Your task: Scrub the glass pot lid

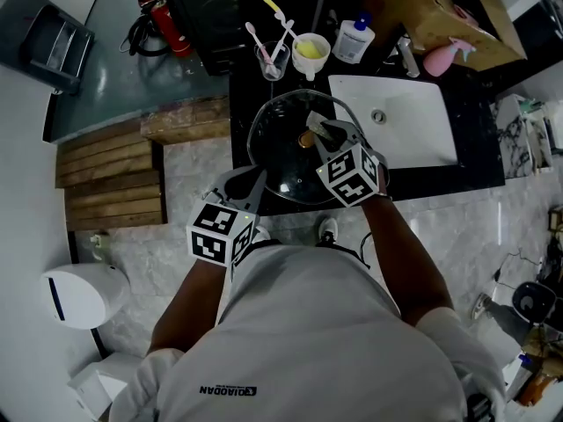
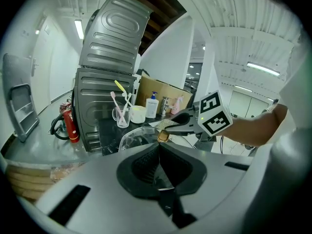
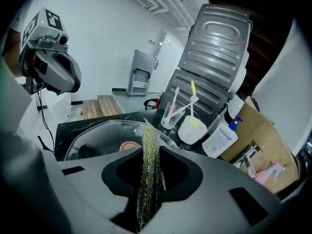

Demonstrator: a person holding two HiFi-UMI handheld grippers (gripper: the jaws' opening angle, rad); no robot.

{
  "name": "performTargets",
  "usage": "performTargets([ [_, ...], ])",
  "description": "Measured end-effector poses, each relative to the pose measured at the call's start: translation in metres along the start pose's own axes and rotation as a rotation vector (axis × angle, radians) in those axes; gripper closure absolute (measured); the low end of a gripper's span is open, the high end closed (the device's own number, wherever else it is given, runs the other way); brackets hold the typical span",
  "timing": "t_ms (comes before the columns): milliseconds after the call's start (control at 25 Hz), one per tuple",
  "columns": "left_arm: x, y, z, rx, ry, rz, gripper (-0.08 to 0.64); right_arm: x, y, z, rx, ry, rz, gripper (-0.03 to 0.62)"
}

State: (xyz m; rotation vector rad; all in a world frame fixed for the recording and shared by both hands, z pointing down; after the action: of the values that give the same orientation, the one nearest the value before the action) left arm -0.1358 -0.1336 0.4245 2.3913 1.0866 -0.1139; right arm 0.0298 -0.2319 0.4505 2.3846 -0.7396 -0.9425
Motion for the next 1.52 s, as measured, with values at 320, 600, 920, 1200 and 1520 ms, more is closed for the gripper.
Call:
performTargets([
  [320, 0.0, -0.004, -0.001, 0.001, 0.001, 0.0, 0.543, -0.01, -0.001, 0.002, -0.009, -0.079, -0.023, 0.503],
  [600, -0.001, -0.006, -0.004, 0.003, -0.004, 0.002, 0.543, -0.021, -0.002, 0.004, -0.006, -0.162, -0.038, 0.5],
  [920, -0.001, -0.008, -0.006, 0.006, -0.005, 0.003, 0.543, -0.035, -0.003, 0.008, 0.011, -0.193, -0.022, 0.495],
  [1200, -0.001, -0.007, -0.005, 0.004, -0.007, 0.002, 0.543, -0.041, -0.005, 0.011, 0.02, -0.198, -0.001, 0.491],
  [1520, -0.002, -0.007, -0.005, 0.006, -0.007, 0.001, 0.544, -0.05, -0.009, 0.013, 0.032, -0.192, 0.021, 0.486],
])
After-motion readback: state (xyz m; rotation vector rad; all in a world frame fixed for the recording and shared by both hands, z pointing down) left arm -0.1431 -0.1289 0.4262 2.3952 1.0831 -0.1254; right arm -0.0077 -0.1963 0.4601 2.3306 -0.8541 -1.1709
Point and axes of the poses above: the fingertips, and each gripper's own axes: y forward along the fingers, x to its right, z out of its top, the point moved 6 cm from there along -y, backward along the fingers, and after that the axes turned 10 degrees about -z, right-handed, at the moved point
